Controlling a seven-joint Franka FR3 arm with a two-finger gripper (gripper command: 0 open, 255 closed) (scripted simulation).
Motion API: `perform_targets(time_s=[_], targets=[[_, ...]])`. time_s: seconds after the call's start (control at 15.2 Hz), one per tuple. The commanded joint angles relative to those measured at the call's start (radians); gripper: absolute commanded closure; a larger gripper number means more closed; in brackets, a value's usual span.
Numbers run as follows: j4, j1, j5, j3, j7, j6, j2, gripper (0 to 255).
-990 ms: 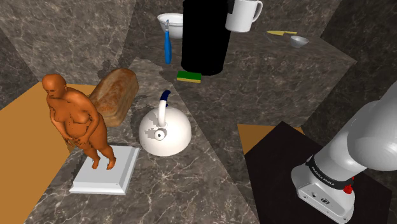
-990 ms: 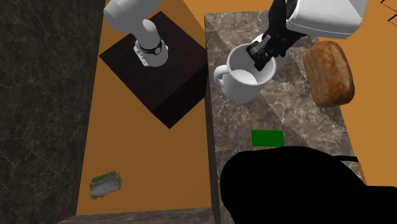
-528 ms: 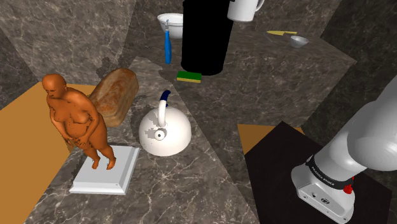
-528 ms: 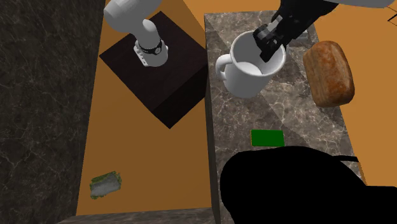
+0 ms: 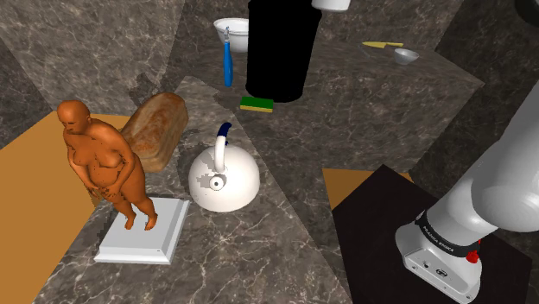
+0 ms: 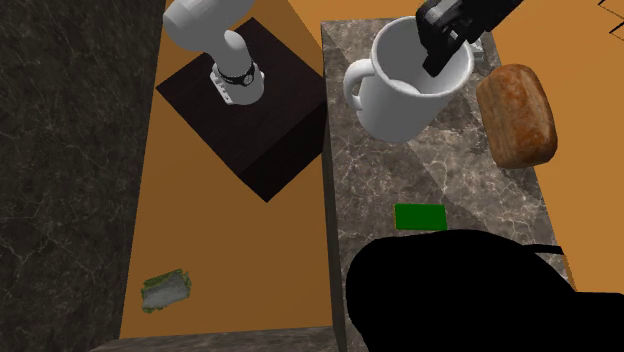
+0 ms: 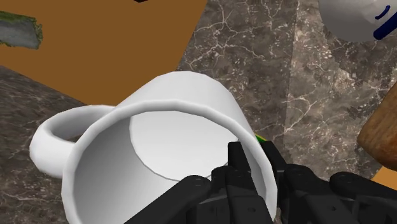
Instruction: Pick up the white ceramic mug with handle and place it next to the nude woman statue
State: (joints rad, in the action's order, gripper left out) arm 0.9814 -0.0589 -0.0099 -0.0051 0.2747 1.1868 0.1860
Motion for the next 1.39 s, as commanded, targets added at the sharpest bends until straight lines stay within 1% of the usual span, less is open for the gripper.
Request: perform_targets(time_s=[0.0, 0.07, 0.2, 0.33, 0.66, 0.99, 1.32], targets=[[-0.093, 0.001, 0.000, -0.001, -0.002, -0.054, 0.040, 255], [-0.100, 0.001, 0.000, -0.001, -0.002, -0.057, 0.043, 255], [0.001, -0.029, -0.004, 0.016, 0.042, -0.026, -0.027, 255], [0.078, -0.057, -0.006, 0.034, 0.088, -0.005, -0.082, 255], [0.210, -0.119, -0.005, 0.089, 0.206, 0.024, -0.184, 255], [0.285, -0.177, 0.003, 0.151, 0.329, 0.035, -0.246, 255], [0.318, -0.233, 0.012, 0.220, 0.457, 0.037, -0.277, 255]])
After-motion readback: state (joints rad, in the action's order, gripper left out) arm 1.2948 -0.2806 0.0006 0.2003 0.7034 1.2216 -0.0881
